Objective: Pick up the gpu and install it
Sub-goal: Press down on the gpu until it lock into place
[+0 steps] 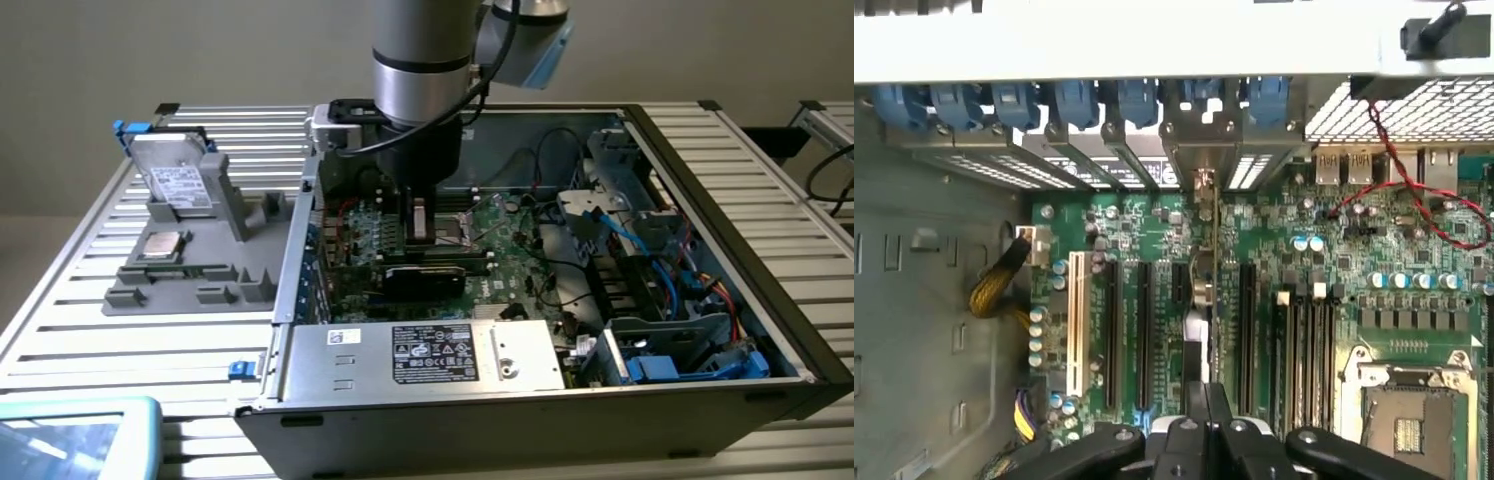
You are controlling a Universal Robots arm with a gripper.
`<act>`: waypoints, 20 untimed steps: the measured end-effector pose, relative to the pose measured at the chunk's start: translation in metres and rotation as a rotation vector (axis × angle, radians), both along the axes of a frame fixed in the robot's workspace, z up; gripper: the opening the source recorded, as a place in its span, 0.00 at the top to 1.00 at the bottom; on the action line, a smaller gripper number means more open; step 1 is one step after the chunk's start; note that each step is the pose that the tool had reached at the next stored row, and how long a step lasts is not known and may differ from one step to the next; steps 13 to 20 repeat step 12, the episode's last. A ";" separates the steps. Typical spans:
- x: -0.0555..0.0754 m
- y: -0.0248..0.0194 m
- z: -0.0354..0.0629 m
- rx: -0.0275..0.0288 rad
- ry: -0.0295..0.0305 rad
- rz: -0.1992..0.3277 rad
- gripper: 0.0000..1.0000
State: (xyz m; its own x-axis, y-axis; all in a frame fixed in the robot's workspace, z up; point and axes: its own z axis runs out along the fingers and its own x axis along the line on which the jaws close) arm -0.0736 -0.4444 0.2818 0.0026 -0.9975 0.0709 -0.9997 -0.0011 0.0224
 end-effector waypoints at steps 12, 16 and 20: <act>-0.004 -0.0001 0.0144 0.0000 0.0033 0.000 0.89; -0.004 -0.0001 0.0144 0.0000 0.0033 0.000 0.89; -0.004 -0.0001 0.0144 0.0000 0.0033 0.000 0.89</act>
